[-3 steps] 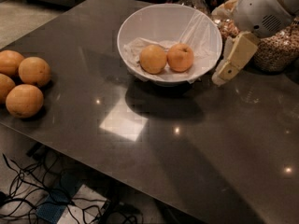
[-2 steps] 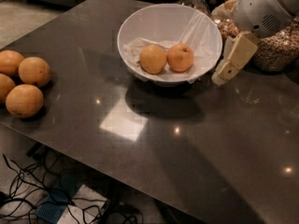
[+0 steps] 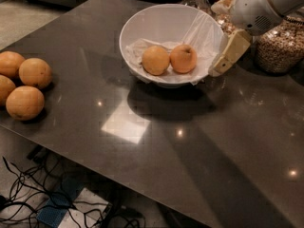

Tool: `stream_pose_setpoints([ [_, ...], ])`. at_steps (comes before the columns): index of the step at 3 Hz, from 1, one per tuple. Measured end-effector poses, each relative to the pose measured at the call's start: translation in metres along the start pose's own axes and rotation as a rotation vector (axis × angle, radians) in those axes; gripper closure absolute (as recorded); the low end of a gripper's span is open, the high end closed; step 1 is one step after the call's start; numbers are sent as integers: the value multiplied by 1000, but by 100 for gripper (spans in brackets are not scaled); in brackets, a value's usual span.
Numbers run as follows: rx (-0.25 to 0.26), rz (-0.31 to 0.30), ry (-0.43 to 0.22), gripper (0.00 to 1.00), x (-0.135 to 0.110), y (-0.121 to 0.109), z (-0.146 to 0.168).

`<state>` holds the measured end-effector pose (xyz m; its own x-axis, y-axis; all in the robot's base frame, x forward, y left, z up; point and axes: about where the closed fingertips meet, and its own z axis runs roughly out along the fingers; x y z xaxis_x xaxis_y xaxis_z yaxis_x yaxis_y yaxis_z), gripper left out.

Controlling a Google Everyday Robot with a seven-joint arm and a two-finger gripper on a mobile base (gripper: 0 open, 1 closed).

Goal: Pick orange from white bowl

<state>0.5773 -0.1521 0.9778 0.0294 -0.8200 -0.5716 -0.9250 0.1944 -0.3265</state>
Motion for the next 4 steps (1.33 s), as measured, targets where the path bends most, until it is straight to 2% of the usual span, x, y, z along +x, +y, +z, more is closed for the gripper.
stream_pose_setpoints([
  [2, 16, -38, -63, 0, -8, -43, 34],
  [4, -7, -55, -87, 3, -12, -62, 58],
])
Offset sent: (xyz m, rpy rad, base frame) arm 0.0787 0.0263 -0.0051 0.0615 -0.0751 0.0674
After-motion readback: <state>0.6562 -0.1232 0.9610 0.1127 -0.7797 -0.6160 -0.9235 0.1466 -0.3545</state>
